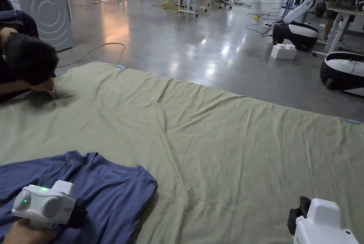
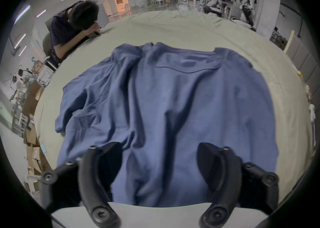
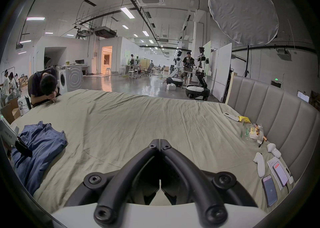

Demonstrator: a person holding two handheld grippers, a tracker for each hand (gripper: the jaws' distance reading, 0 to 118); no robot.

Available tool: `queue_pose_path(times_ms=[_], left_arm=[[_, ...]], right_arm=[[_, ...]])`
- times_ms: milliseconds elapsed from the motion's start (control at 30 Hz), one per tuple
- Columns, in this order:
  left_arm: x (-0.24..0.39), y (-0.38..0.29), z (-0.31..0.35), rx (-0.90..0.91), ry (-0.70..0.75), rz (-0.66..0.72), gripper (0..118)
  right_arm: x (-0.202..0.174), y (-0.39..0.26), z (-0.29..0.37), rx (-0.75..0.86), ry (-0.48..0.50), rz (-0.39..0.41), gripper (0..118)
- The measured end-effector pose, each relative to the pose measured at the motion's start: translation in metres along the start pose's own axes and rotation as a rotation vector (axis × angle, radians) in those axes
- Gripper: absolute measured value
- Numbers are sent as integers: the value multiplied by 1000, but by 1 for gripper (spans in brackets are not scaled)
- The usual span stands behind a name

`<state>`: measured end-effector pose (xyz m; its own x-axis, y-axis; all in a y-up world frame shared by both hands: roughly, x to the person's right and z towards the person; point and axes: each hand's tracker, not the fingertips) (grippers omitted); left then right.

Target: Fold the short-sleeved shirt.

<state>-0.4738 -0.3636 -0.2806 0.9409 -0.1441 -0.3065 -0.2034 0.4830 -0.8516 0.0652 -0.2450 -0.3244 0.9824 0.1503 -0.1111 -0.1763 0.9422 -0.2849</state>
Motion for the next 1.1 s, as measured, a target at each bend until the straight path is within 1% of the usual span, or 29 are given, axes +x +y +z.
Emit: queue_pose_path(times_ms=[67,133,200,233,267,300,333,367,400,433,500,567,667,700,767,800,833,867,933,967,1033,1067,1100], left_arm=[[-1,0,-8,-23,-58,28,77],[0,-2,-14,-18,-61,39,75],[-2,-4,-12,-17,-68,36,67],[-2,-5,-11,-23,-82,40,59],[-1,-4,-9,-26,-94,42,42],[2,-4,-7,-28,-102,40,42],[2,-1,-5,-13,-92,18,36],[5,0,-4,-3,-54,-7,15],[8,-2,-4,-3,-11,-43,8],[6,-4,-6,-8,-41,-28,8],[6,-9,-10,5,-35,-19,6],[0,-13,-9,22,-45,30,5],[-5,-11,2,69,-58,74,4],[-7,-11,7,116,-55,89,4],[-10,-4,19,135,-90,118,4],[-13,-2,28,195,-97,135,4],[-14,2,37,238,-90,102,4],[-11,5,51,231,-88,99,4],[-4,11,84,318,-93,79,4],[-3,16,94,324,-115,92,4],[-5,29,119,419,-131,113,4],[-4,36,131,433,-142,114,4],[-2,43,148,494,-139,121,4]], right_arm=[[0,-3,-1,-4,-2,3,0],[0,-5,-2,-11,-3,5,0],[-1,-7,-2,-18,-2,1,0],[-2,-9,-3,-24,-1,-2,0],[-2,-11,-4,-32,3,-7,0],[-3,-12,-4,-38,5,-8,0],[-4,-13,-4,-39,7,-7,0],[-5,-13,-4,-41,8,-6,0],[-5,-14,-5,-44,10,-7,0],[-6,-14,-4,-46,11,-7,0],[-6,-15,-4,-50,12,-8,0],[-5,-15,-4,-49,11,-7,0],[-2,-13,-2,-39,10,-5,0],[0,-11,-1,-34,9,-3,0],[3,-9,1,-24,6,0,0],[5,-7,2,-20,4,0,0],[6,-6,2,-18,2,-1,0],[7,-6,2,-14,1,-3,0],[10,-4,3,-9,-4,-8,0],[12,-3,5,-5,-6,-13,0],[15,-2,7,2,-9,-23,0],[16,-2,8,3,-11,-26,0],[18,-2,9,6,-13,-31,0]])
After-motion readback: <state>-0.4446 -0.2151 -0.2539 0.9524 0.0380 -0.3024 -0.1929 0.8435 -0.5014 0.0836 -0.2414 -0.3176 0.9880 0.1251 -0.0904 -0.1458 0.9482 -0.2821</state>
